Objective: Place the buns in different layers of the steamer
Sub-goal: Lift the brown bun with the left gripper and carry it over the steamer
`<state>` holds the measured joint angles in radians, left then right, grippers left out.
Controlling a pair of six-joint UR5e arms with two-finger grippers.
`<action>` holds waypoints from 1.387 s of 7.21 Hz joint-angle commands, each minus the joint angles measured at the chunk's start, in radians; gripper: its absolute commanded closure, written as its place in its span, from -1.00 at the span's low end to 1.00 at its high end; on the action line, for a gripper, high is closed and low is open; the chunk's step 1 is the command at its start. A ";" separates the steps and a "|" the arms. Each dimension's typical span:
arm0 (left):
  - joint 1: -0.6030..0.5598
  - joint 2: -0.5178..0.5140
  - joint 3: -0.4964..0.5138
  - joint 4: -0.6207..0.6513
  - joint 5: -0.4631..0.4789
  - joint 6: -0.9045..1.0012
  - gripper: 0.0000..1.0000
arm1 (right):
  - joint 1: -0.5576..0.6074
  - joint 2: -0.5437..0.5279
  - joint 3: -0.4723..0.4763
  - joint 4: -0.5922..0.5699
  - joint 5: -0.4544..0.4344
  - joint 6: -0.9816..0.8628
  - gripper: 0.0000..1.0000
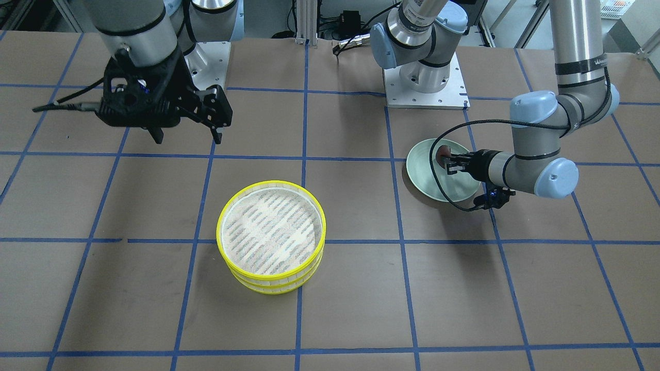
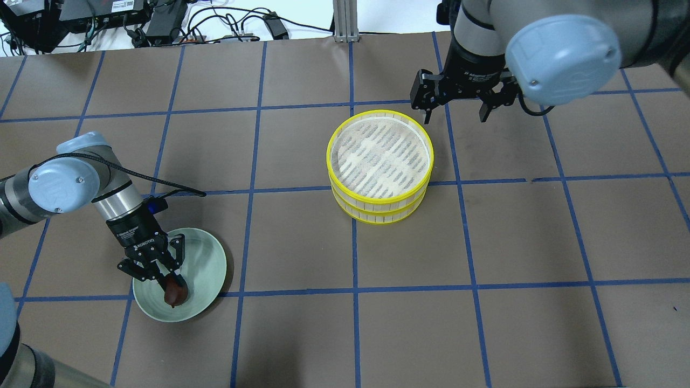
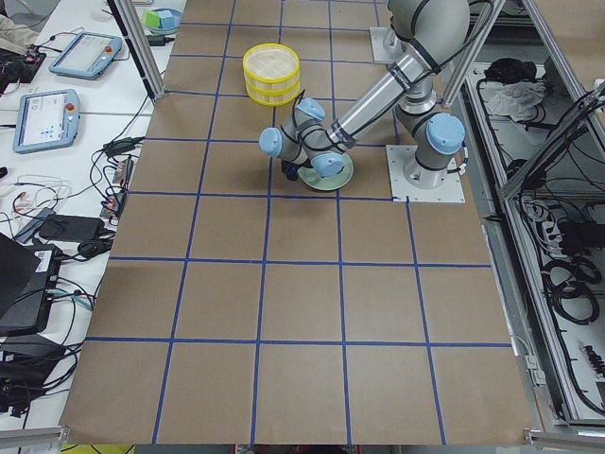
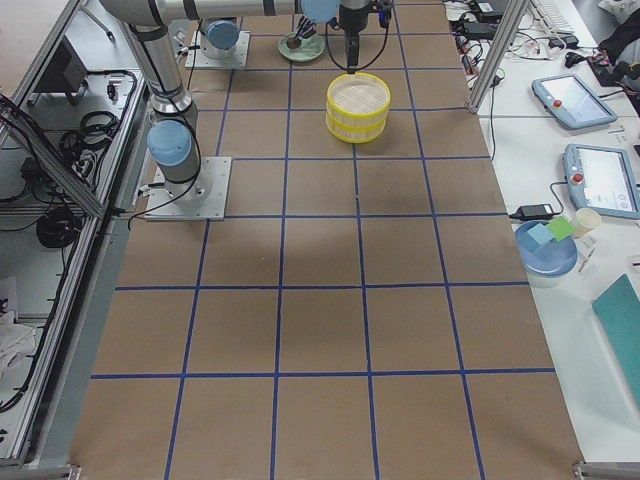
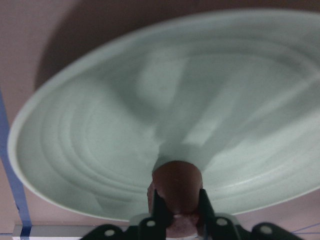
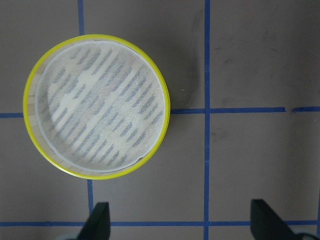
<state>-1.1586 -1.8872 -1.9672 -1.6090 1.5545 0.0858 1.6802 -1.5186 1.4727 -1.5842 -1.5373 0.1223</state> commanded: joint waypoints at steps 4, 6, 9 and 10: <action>-0.249 0.134 0.288 -0.025 -0.178 -0.161 1.00 | -0.010 -0.003 -0.093 0.092 0.025 0.000 -1.00; -0.387 0.132 0.340 0.162 -0.285 -0.314 1.00 | -0.025 -0.006 -0.097 0.117 0.016 0.000 -1.00; -0.469 0.102 0.329 0.389 -0.506 -0.425 1.00 | -0.028 -0.038 -0.061 0.122 0.011 -0.012 -1.00; -0.501 0.079 0.329 0.426 -0.530 -0.434 1.00 | -0.028 -0.047 -0.042 0.122 0.011 -0.023 -1.00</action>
<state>-1.6206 -1.7869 -1.6367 -1.2460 1.0704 -0.3274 1.6524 -1.5553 1.4138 -1.4648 -1.5250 0.1086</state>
